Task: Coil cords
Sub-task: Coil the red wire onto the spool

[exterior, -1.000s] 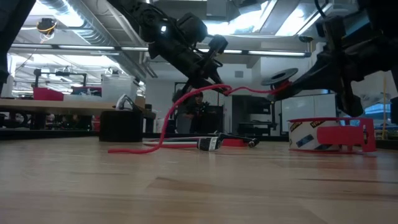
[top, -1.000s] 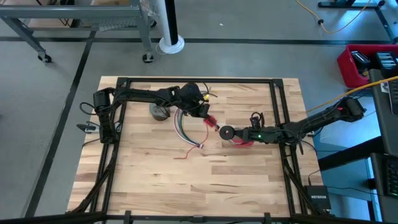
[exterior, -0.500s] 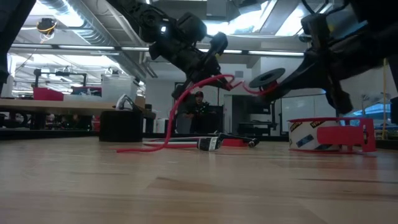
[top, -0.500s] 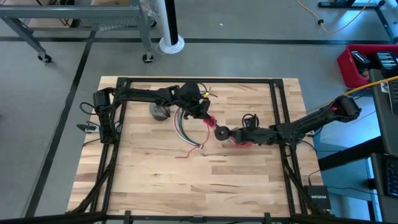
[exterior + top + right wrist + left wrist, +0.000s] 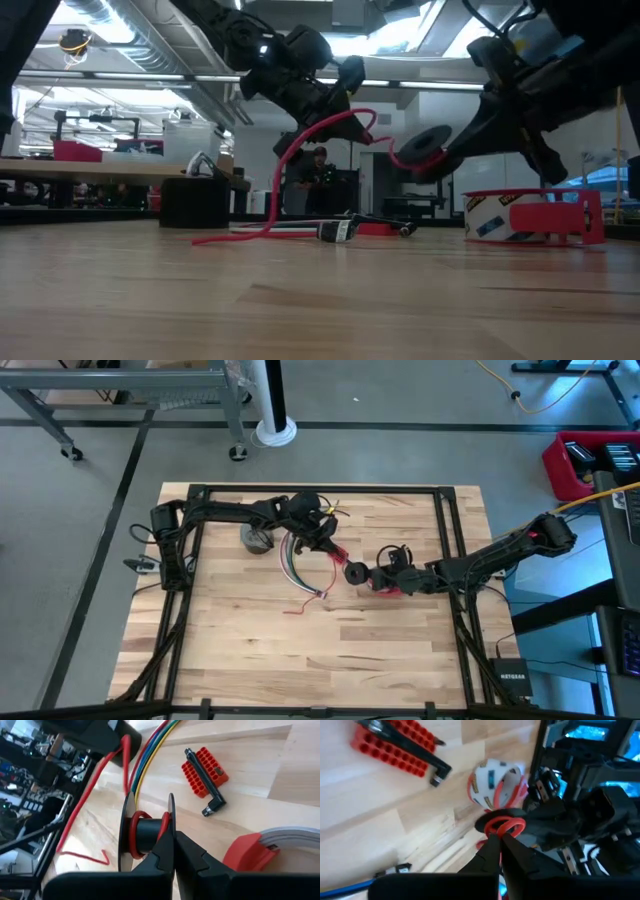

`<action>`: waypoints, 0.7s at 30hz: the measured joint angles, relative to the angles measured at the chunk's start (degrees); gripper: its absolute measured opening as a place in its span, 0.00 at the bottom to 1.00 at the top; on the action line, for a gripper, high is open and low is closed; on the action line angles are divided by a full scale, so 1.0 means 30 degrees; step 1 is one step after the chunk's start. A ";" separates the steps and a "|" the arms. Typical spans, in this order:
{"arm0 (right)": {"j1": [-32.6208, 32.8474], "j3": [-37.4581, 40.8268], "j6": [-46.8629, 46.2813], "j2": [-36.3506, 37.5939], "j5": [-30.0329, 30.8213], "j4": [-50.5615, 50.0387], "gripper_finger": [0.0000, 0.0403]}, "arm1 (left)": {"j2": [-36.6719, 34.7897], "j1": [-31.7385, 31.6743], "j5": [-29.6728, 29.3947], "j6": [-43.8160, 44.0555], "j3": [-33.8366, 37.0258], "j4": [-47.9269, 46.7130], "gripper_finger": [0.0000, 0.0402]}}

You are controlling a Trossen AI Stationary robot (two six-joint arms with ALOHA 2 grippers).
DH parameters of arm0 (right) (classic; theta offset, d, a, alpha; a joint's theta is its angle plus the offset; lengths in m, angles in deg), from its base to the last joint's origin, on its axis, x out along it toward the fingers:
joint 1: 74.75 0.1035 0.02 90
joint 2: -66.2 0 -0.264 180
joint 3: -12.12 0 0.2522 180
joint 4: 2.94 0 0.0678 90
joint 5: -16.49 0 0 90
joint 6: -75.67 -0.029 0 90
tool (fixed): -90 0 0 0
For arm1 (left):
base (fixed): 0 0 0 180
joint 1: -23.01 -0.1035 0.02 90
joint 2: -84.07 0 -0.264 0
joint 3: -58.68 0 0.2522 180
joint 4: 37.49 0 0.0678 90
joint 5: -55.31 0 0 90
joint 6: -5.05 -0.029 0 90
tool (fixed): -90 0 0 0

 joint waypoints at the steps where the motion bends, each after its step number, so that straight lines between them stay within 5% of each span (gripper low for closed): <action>1: 0.0000 0.0000 0.0101 -0.0009 -0.0122 -0.0009 0.01 | 0.0013 -0.0048 -0.0089 -0.0026 0.0000 -0.0108 0.00; 21: 0.0000 0.0000 0.0381 -0.0009 -0.0279 0.0136 0.01 | 0.0634 0.0632 -0.0334 0.3519 -0.0015 0.4056 0.00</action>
